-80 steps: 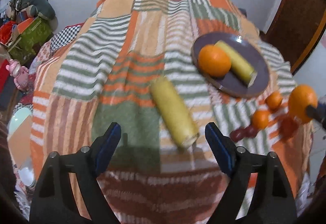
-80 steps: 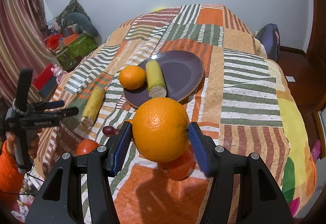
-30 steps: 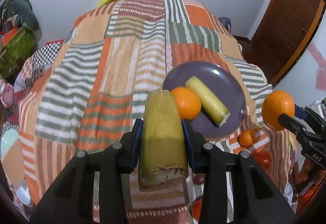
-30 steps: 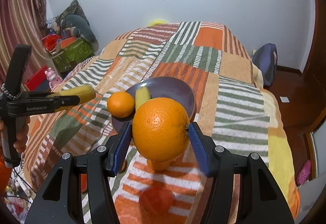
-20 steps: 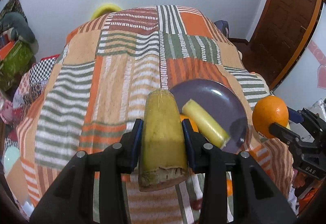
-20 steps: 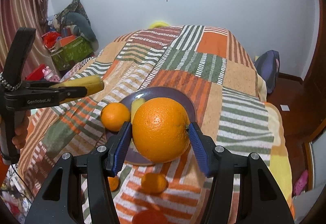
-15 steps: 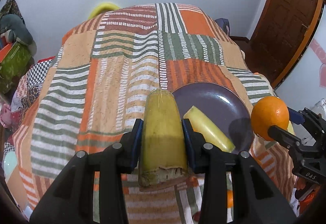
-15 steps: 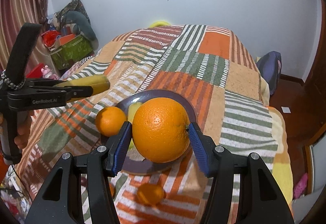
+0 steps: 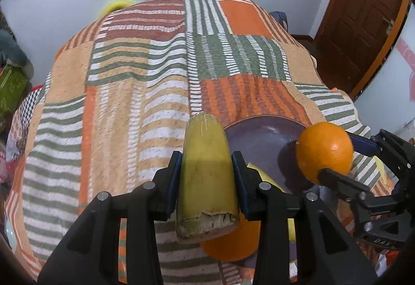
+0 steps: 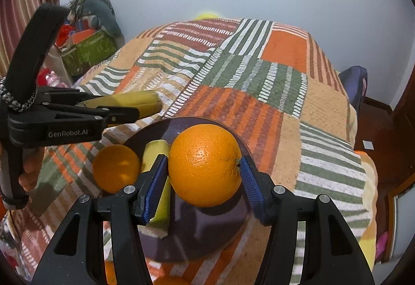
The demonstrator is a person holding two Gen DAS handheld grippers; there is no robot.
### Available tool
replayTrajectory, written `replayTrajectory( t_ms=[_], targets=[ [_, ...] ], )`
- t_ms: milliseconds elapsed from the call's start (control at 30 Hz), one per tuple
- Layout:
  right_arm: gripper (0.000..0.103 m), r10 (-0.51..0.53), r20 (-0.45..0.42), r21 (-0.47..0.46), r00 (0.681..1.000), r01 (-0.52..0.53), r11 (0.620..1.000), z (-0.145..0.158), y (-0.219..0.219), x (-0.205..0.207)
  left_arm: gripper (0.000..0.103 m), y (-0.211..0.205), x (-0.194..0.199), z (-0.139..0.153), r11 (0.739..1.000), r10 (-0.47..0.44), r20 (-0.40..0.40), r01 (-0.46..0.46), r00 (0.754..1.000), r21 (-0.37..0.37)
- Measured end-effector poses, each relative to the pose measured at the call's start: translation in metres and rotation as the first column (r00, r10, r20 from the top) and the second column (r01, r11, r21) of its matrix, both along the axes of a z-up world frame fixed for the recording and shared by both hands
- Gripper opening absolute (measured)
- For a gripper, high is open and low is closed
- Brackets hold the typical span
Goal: Organize fruits
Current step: 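Carry the corn cob in the left tool while the right tool carries the orange to the plate, then lower the corn cob onto the plate with the left tool while the right tool releases the orange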
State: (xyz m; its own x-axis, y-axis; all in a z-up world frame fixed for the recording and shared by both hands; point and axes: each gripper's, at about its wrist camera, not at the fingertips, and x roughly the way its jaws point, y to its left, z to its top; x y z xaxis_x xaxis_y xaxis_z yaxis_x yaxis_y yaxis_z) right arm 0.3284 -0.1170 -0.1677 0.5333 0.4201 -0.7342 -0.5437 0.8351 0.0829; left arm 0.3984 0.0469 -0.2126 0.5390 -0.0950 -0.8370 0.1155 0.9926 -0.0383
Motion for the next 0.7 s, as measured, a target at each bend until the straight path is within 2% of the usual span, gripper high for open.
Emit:
replayTrajectory(
  t_ms=[367,500,600,700],
  targets=[
    [0.054,0.018,-0.042,0.000,0.999,-0.018,1.000,-0.014,0.008,0.020,0.038,-0.019,0.026,-0.016,0.996,-0.081,-0.016,0.081,0.997,0.040],
    [0.054,0.022,-0.031,-0.006,0.999,-0.023,1.000,-0.013,0.012,0.025,0.038,-0.023,0.031,-0.025,0.994,-0.106,-0.058,0.108,0.993,0.029],
    [0.054,0.027,-0.034,-0.001,0.999,-0.027,1.000,-0.013,0.014,0.028,0.038,-0.025,0.029,-0.026,0.992,-0.116,-0.052,0.118,0.992,0.045],
    [0.053,0.033,-0.043,0.012,0.999,-0.032,0.999,-0.013,0.017,0.030,0.038,-0.023,0.029,-0.025,0.993,-0.113,-0.058,0.115,0.992,0.028]
  ],
)
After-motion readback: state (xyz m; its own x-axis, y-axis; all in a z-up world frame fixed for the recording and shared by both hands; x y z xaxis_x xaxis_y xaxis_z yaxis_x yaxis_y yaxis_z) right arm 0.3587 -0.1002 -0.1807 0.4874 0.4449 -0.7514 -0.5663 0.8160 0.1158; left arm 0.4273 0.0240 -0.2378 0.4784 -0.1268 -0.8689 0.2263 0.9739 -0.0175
